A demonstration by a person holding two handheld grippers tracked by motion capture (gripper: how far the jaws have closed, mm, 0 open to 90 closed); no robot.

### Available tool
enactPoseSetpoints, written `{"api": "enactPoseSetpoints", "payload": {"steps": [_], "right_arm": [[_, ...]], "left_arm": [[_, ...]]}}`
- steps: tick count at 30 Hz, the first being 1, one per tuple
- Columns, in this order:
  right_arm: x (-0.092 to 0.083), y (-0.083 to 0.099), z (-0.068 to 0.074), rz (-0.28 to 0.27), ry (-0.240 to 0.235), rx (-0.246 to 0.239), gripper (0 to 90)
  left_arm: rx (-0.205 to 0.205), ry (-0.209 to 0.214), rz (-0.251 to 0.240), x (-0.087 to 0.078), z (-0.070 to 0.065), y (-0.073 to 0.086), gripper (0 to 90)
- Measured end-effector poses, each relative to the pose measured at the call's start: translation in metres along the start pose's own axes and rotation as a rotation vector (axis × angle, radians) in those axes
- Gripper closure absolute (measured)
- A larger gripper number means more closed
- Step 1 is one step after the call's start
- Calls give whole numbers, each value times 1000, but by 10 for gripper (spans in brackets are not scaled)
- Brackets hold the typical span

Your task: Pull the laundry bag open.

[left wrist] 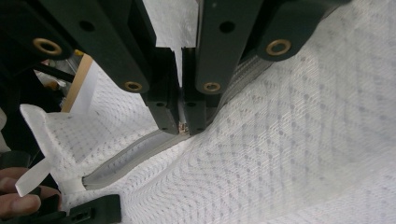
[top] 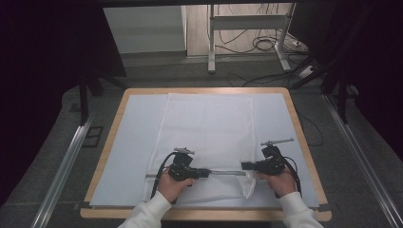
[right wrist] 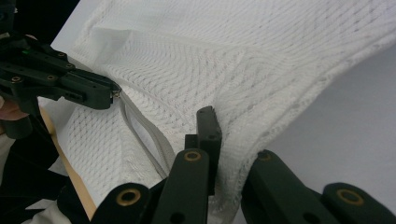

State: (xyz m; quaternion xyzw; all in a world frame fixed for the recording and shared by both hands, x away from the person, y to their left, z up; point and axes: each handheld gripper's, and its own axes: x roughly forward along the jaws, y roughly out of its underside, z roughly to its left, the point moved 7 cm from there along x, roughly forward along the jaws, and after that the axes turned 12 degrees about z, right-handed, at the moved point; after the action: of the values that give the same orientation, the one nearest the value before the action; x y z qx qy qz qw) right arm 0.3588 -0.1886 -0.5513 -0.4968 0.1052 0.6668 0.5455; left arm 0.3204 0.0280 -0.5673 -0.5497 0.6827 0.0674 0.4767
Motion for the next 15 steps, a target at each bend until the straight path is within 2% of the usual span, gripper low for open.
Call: {"api": "enactPoseSetpoints", "payload": {"steps": [15], "right_arm": [[0, 0, 0, -3, 4, -4, 885]], "left_arm": [[-27, -6, -18, -11, 10, 4, 869]]}}
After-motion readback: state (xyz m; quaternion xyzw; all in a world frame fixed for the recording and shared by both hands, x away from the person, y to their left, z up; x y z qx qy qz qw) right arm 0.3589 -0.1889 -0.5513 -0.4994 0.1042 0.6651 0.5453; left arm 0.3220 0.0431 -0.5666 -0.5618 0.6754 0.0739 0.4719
